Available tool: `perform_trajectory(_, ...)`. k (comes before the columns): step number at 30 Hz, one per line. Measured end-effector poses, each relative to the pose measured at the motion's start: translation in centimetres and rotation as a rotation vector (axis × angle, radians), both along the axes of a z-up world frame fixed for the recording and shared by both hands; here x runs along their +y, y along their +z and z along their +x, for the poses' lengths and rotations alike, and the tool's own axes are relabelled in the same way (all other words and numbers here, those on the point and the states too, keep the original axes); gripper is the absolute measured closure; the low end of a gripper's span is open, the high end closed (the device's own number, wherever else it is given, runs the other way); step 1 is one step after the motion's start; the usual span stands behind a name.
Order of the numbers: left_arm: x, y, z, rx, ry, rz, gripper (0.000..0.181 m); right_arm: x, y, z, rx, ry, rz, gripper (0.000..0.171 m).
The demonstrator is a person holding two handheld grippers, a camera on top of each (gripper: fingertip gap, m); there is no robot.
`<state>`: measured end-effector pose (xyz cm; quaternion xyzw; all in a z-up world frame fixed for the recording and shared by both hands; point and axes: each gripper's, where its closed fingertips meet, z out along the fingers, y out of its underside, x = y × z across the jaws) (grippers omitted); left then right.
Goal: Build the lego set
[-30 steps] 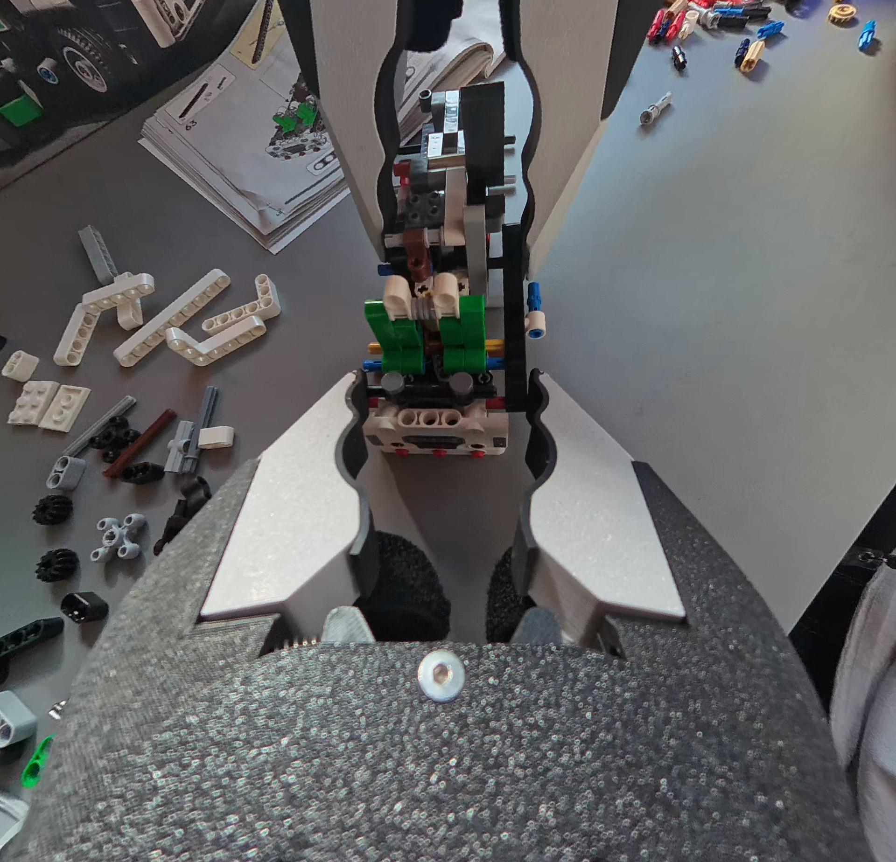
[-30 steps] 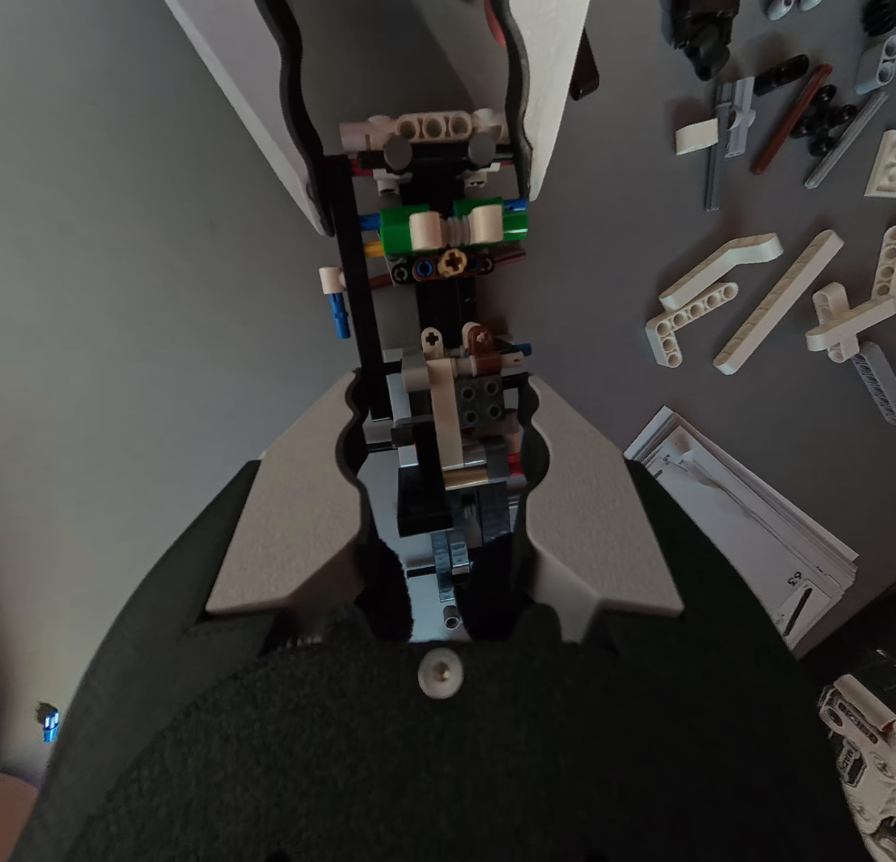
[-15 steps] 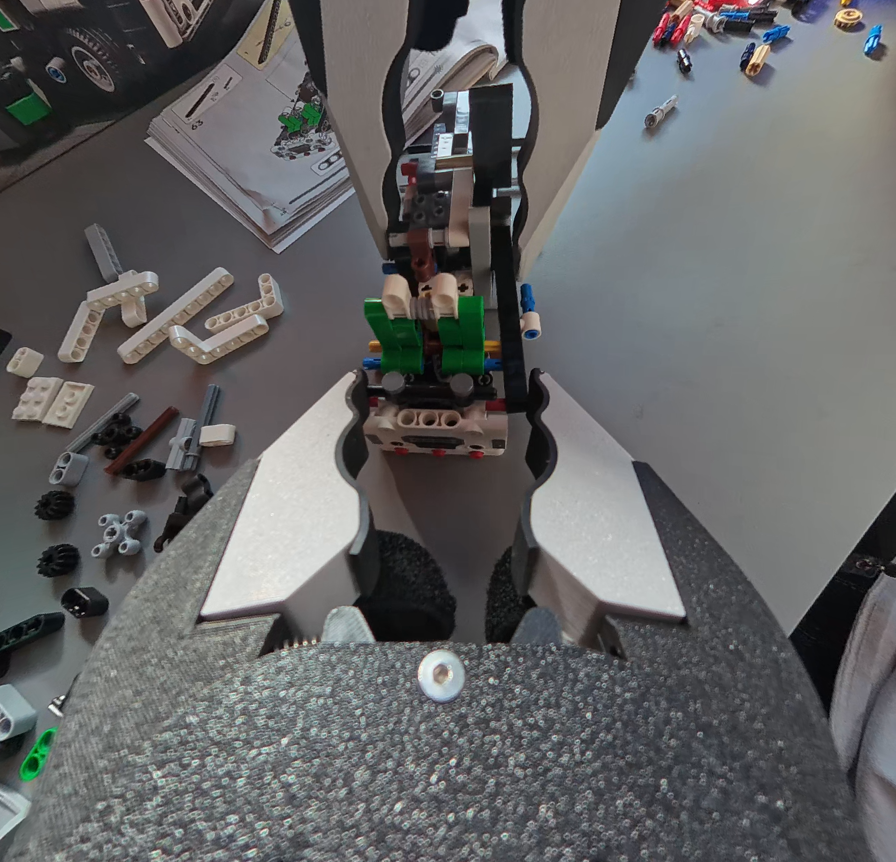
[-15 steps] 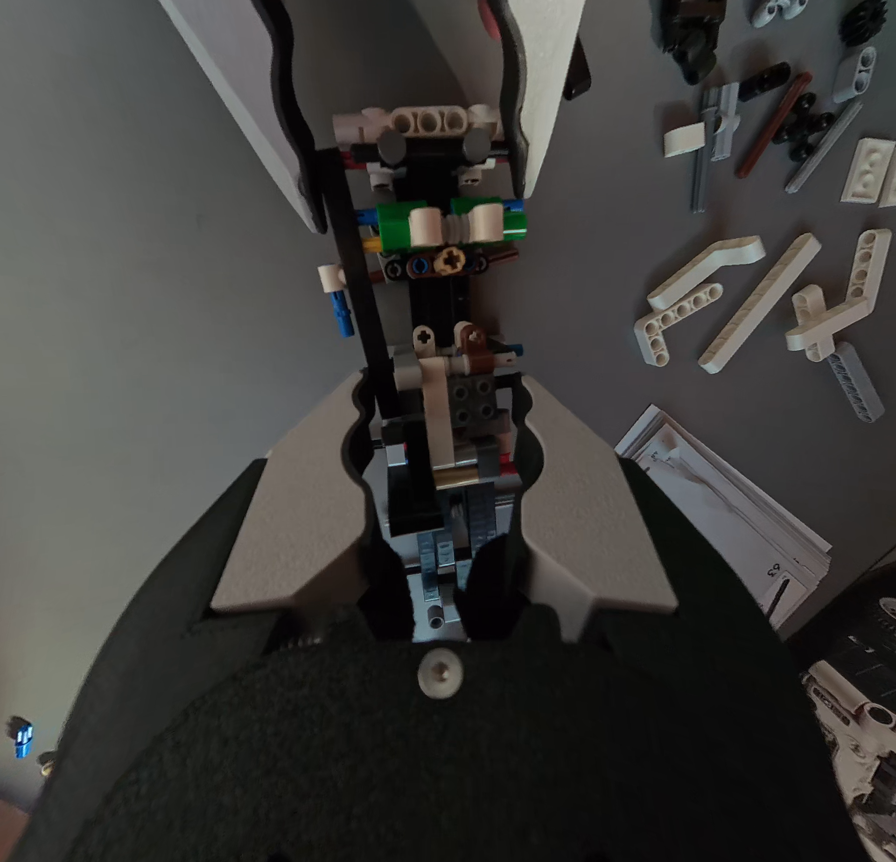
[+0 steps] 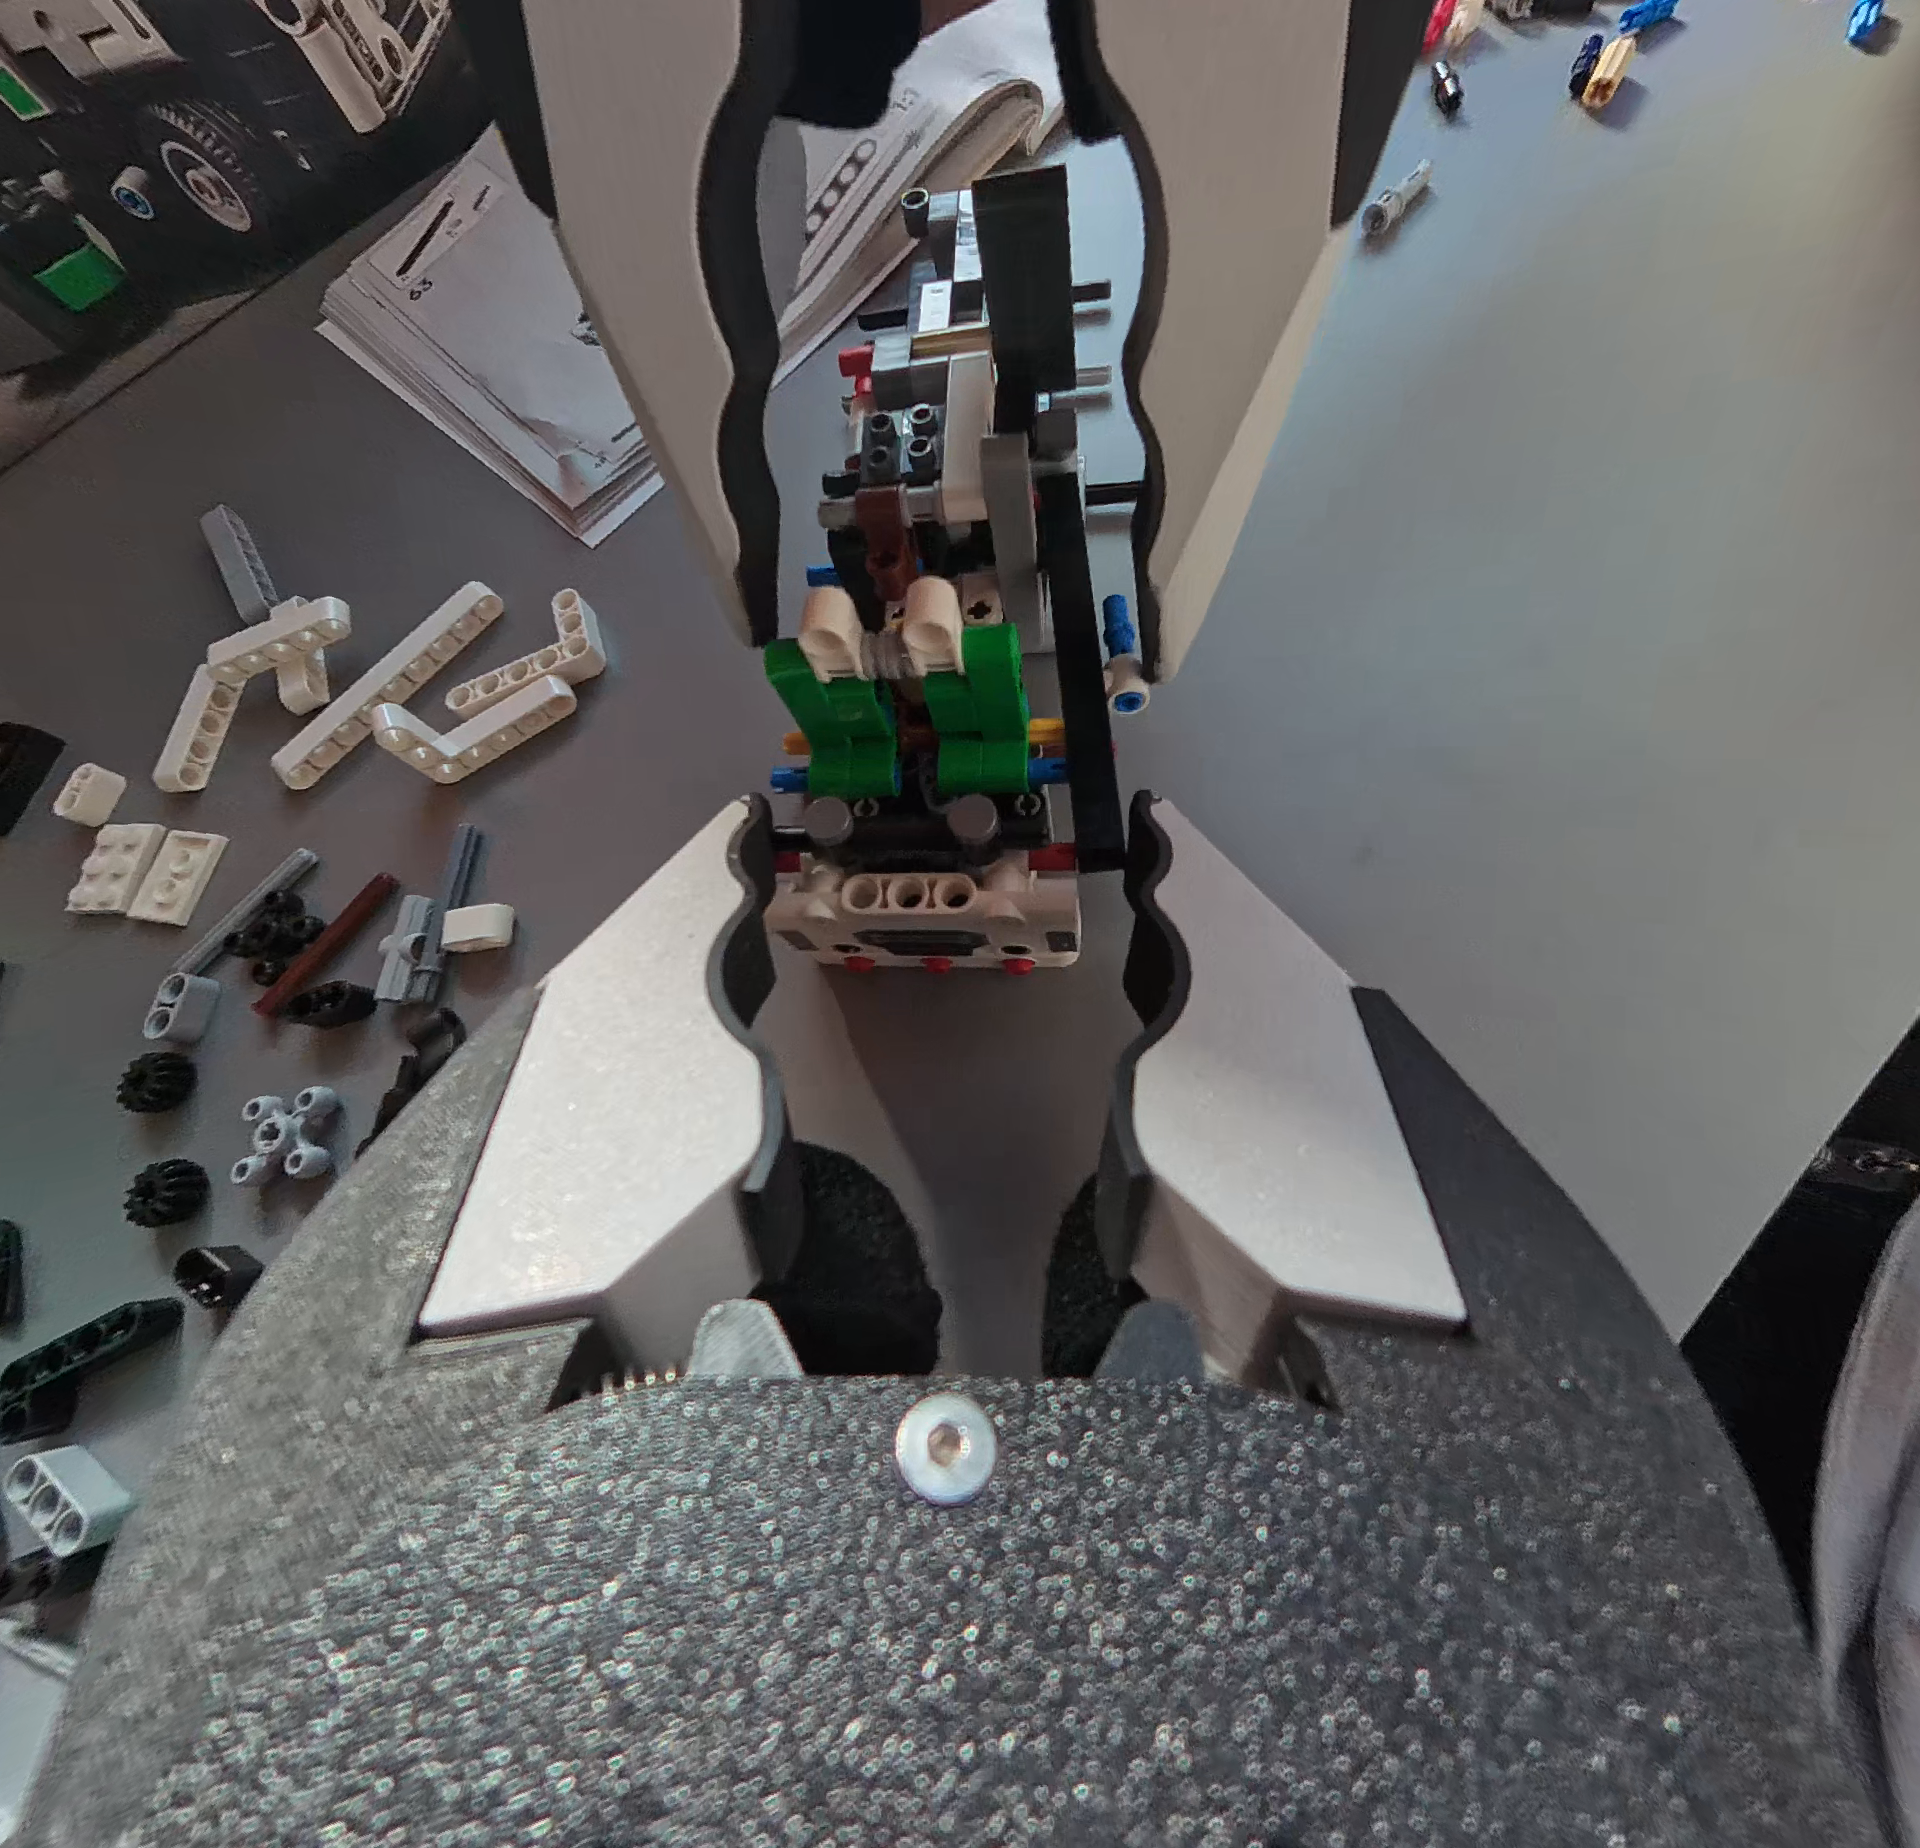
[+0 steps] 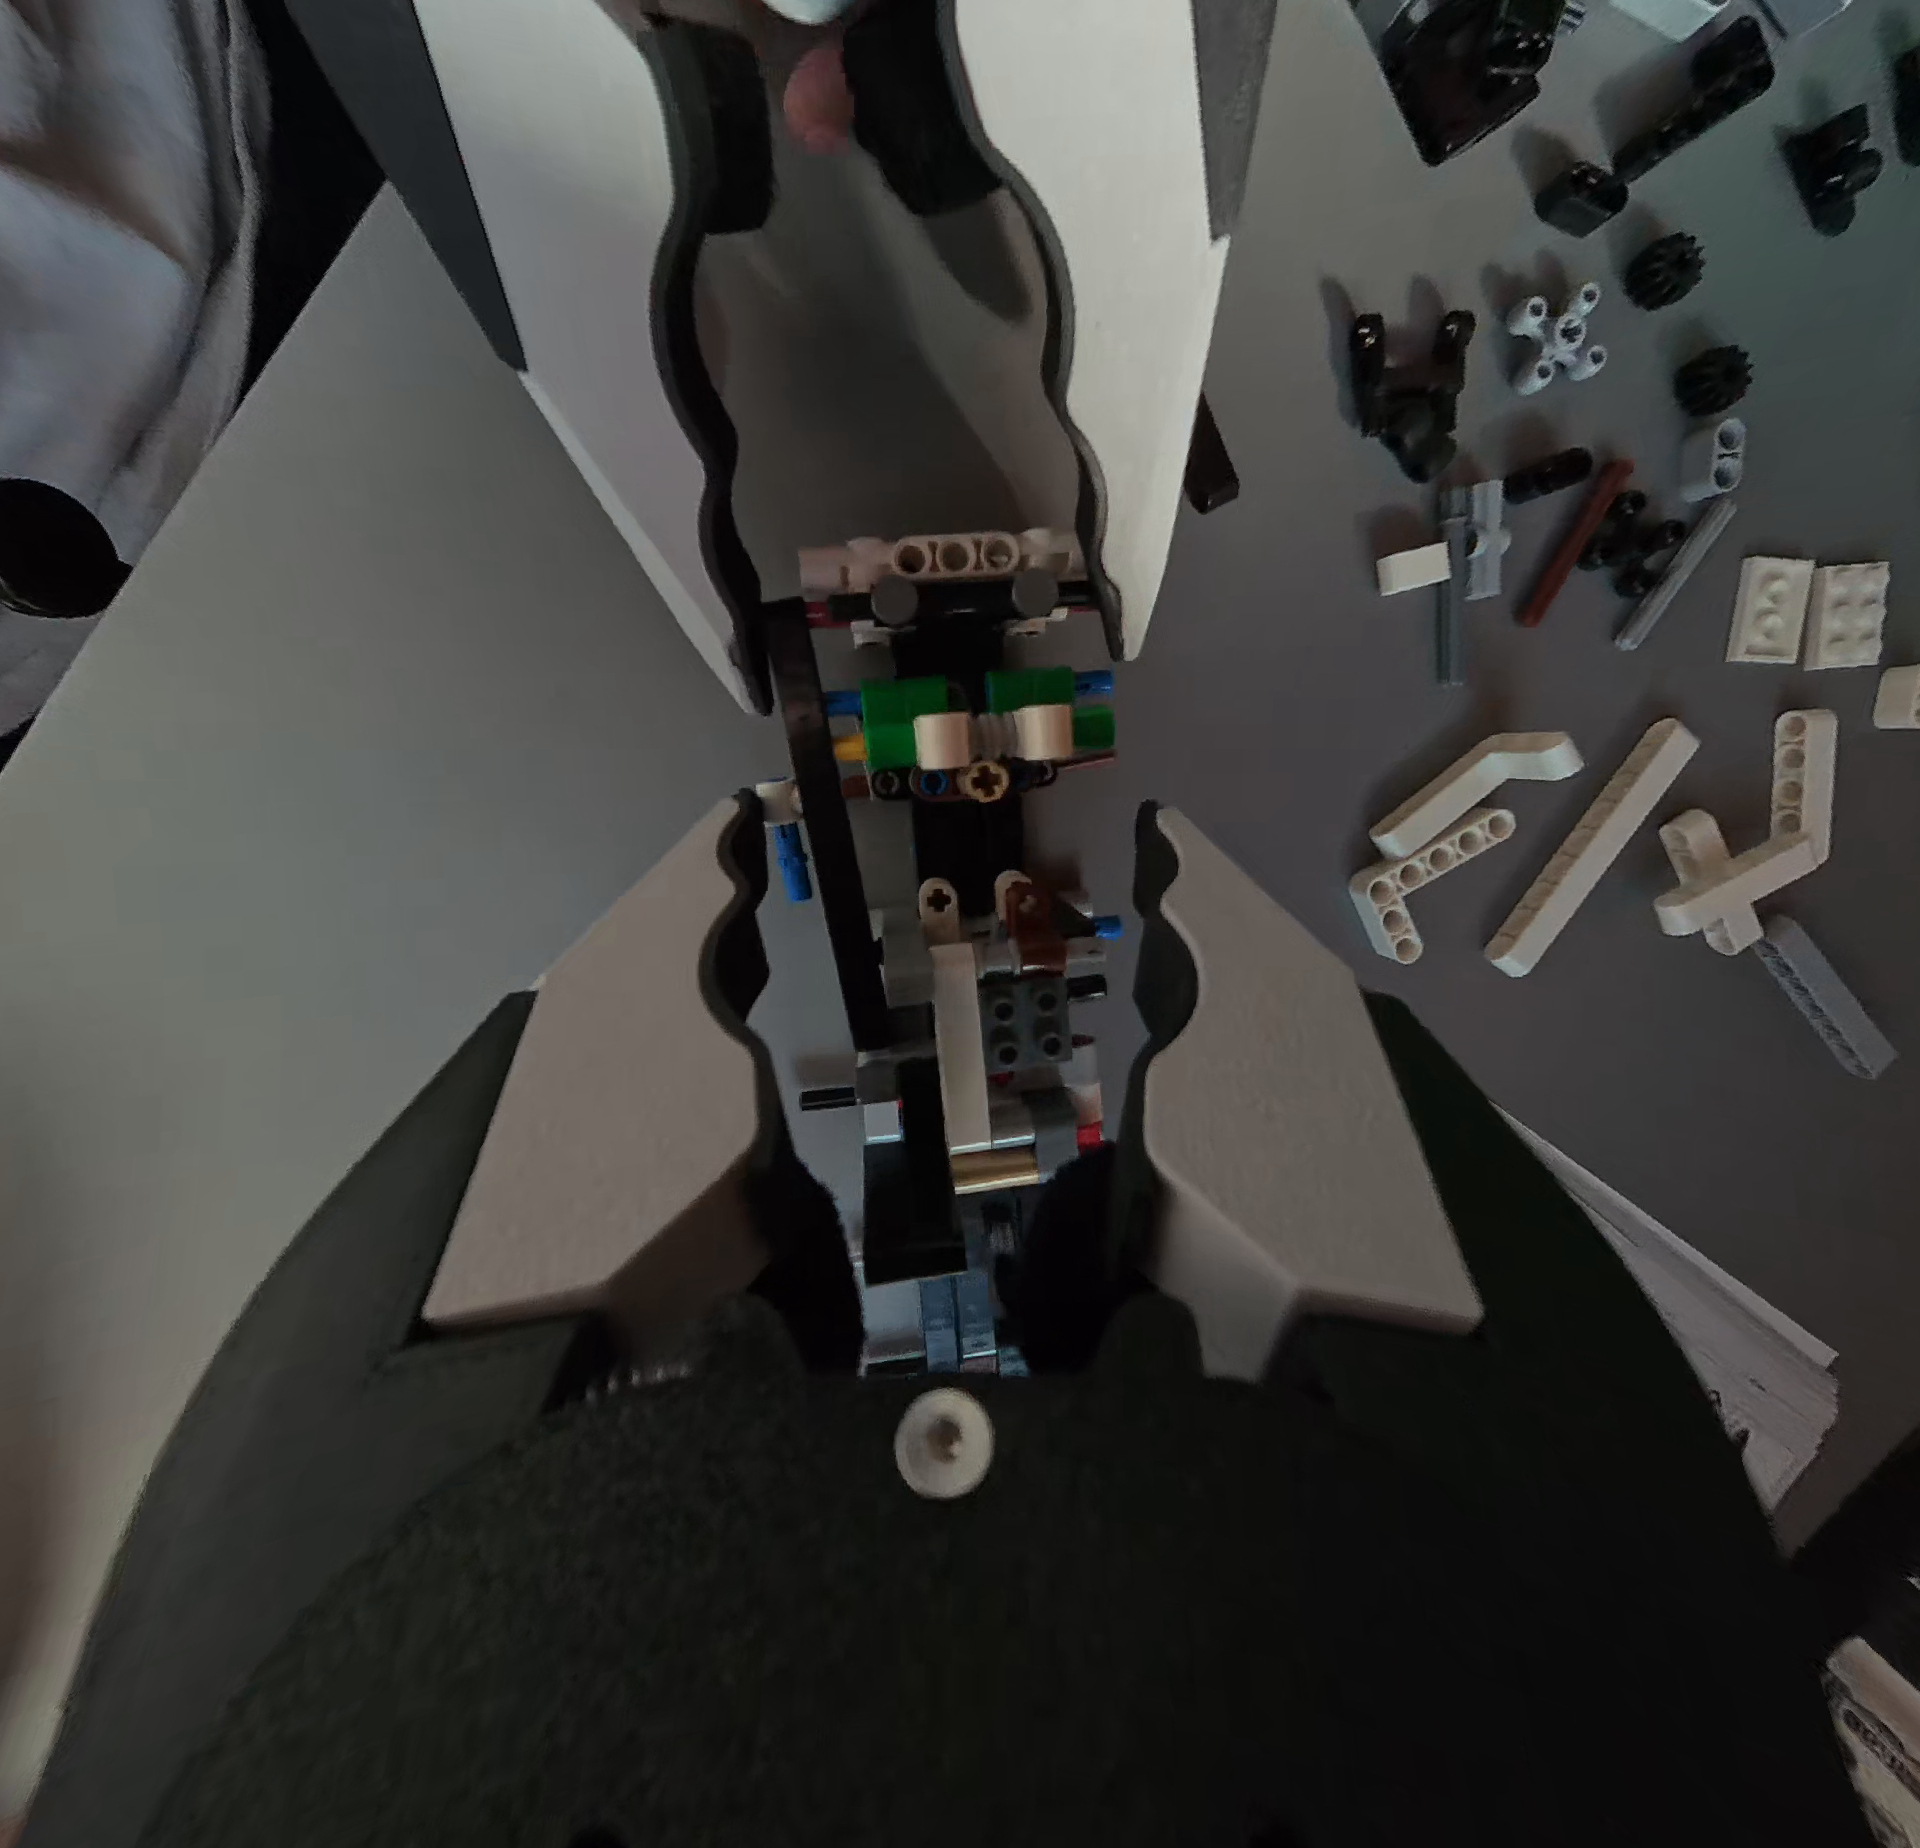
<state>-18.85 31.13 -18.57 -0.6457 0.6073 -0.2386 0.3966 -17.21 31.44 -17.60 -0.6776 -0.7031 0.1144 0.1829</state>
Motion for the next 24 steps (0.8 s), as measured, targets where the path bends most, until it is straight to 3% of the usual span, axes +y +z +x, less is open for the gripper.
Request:
perform_trajectory(4, -0.1, 0.3, -0.3, -0.024, 0.009, -0.024, 0.116, -0.2, 0.9, -0.8, 0.059, 0.006, -0.001, 0.109)
perform_trajectory(9, -0.1, 0.3, -0.2, -0.023, 0.008, -0.035, 0.117, 0.5, 0.5, -2.2, 0.053, 0.008, 0.085, 0.093)
perform_trajectory(13, -0.1, 0.2, -0.6, -0.016, 0.005, -0.025, 0.117, 0.0, -0.2, -2.5, 0.039, 0.036, 0.066, 0.109)
perform_trajectory(20, -0.2, 0.5, -0.8, -0.014, -0.012, -0.076, 0.115, 0.0, -0.3, -2.5, 0.028, 0.035, 0.054, 0.109)
perform_trajectory(24, 0.3, 1.4, -1.4, -0.039, 0.0, -0.066, 0.104, -0.1, -0.3, -2.4, 0.023, 0.046, 0.053, 0.109)
